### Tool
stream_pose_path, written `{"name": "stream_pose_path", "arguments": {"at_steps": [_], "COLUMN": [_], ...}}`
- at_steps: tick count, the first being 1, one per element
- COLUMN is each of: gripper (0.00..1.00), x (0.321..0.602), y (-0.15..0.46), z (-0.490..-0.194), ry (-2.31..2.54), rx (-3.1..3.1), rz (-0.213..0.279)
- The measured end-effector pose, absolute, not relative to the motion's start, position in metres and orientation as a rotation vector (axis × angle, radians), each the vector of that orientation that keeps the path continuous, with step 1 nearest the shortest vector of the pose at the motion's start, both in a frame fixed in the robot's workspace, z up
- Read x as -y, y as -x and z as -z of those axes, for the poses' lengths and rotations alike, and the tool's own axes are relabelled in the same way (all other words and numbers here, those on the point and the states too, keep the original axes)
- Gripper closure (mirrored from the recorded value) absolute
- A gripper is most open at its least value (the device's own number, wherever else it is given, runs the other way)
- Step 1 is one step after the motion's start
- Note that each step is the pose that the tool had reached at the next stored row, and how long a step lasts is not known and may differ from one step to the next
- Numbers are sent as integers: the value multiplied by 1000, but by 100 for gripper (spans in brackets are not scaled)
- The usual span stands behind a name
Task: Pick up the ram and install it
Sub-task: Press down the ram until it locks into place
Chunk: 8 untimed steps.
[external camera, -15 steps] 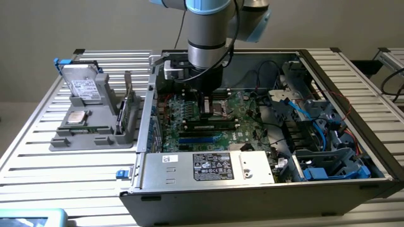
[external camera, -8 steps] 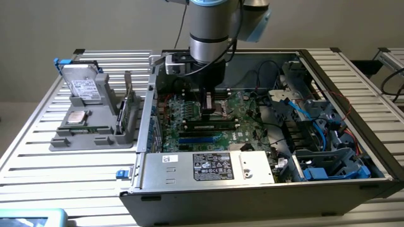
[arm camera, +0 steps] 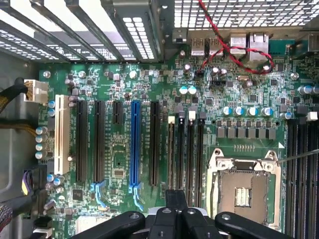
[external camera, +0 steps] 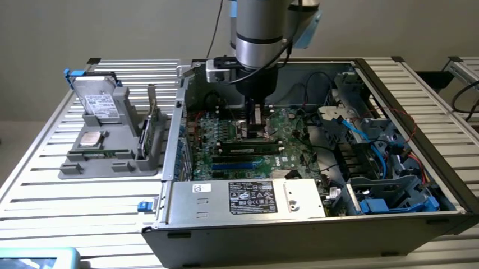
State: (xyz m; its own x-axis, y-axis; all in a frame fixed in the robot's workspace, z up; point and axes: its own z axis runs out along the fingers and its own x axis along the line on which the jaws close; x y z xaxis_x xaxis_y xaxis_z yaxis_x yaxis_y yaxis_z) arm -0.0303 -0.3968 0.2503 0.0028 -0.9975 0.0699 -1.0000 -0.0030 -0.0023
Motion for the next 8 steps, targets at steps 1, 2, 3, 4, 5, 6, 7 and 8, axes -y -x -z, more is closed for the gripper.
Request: {"name": "stream_pose_path", "arguments": {"at_steps": [1, 2, 3, 4, 5, 6, 7, 8], "gripper": [89, 89, 89, 89, 89, 89, 89, 89], "x": [397, 397, 397, 397, 397, 397, 397, 397], "y": [28, 26, 24, 22, 21, 21, 21, 21], "z": [-251, -251, -251, -251, -251, -251, -251, -251], "ry": [-2190, -2190, -2190, -2190, -2189, -2189, -2190, -2190], "rx": [2184, 2184, 2184, 2184, 2183, 2183, 2184, 2184], "rz": [-79, -79, -79, -79, -77, -74, -73, -73]}}
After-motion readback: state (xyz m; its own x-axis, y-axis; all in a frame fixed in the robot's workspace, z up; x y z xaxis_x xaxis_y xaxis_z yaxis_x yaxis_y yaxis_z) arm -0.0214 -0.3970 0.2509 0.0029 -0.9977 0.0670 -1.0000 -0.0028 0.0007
